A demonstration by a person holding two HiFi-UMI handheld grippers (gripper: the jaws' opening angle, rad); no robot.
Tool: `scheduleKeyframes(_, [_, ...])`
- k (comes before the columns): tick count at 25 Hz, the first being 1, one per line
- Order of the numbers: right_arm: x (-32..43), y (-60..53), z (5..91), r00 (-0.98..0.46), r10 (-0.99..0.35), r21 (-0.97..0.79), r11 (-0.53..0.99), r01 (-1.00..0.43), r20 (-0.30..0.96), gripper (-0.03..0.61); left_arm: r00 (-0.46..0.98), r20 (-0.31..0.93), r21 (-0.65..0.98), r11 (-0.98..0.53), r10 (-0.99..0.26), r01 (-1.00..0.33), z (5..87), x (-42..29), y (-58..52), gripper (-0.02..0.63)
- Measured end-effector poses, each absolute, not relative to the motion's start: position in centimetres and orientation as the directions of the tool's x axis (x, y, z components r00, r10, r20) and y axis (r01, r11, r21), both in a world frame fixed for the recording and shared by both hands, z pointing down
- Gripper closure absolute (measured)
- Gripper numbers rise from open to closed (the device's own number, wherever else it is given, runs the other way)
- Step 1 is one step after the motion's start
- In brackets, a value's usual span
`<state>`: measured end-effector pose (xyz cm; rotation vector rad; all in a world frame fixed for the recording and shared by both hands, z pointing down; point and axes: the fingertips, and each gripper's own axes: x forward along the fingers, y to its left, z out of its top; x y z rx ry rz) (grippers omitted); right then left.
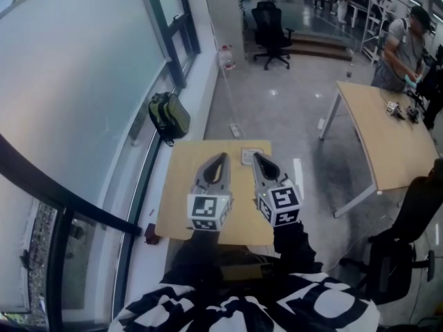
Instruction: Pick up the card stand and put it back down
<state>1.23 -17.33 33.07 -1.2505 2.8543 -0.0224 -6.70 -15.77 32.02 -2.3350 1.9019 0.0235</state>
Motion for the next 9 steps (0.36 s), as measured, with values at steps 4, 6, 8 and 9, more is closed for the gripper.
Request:
scheduleKeyframes(4, [1.11, -17.18, 32.91, -0.682, -0.731, -0.019, 0.682, -0.731, -0.019, 0.560, 0.202, -0.089, -0.089, -0.194, -0.975, -0.977, 32.19, -6.85, -15.67, 0.604])
scheduleKeyframes(6, [1.18, -17.13, 32.93, -0.682, -0.731, -0.019, 0.682, -0.731, -0.020, 0.560, 0.203, -0.085, -0.089, -0.196, -0.975, -0.977, 32.39, -6.79, -15.61, 0.604])
scheduleKeyframes(8, [1.27, -17.08, 33.05, -0.683, -0.731, -0.019, 0.683, -0.730, -0.020, 0.560, 0.205, -0.080, -0.087, -0.198, -0.976, -0.976, 32.70, -6.73, -15.56, 0.603])
scheduleKeyframes(9, [1.31, -17.04, 33.12, -0.683, -0.730, -0.019, 0.683, -0.730, -0.020, 0.560, 0.205, -0.077, -0.086, -0.198, -0.976, -0.976, 32.87, -6.71, -15.54, 0.603])
